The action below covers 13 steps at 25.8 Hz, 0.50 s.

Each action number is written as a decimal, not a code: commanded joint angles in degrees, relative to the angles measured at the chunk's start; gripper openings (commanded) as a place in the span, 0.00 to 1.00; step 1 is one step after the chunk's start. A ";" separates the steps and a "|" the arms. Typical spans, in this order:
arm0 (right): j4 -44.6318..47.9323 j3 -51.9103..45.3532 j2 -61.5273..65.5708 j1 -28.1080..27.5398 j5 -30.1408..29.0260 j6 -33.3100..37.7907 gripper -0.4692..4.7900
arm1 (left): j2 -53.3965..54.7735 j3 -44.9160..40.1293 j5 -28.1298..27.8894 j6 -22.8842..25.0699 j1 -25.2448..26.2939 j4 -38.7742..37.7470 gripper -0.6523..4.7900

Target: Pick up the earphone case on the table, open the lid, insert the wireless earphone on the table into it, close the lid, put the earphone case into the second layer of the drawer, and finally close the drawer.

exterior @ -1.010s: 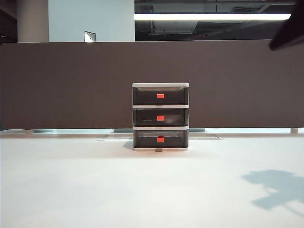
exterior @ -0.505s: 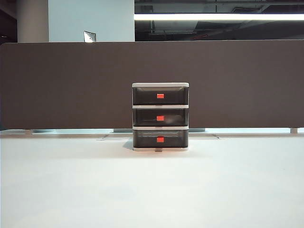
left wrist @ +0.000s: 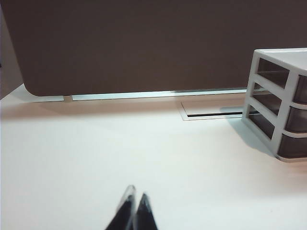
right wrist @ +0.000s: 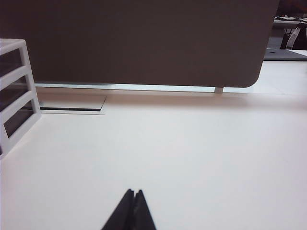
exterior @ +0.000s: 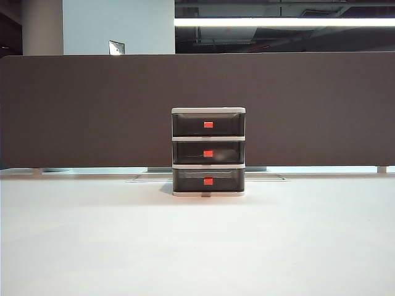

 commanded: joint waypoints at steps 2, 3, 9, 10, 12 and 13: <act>1.36 -0.37 -0.11 0.00 0.35 -0.07 0.09 | 0.04 -0.02 0.13 0.20 0.07 0.72 0.11; 1.36 -0.37 -0.11 0.00 0.70 -0.04 0.09 | 0.04 -0.02 0.13 0.20 0.07 0.72 0.11; 1.33 -0.37 -0.11 0.17 2.38 0.09 0.09 | 0.04 -0.02 0.13 0.20 0.07 0.72 0.11; 1.33 -0.37 -0.11 0.17 2.36 0.09 0.09 | 0.04 -0.02 0.13 0.20 0.07 0.72 0.11; 1.33 -0.37 -0.11 0.17 2.36 0.09 0.09 | 0.04 -0.02 0.13 0.20 0.07 0.72 0.11; 1.33 -0.37 -0.11 0.17 2.36 0.07 0.09 | 0.04 -0.02 0.13 0.20 0.07 0.72 0.11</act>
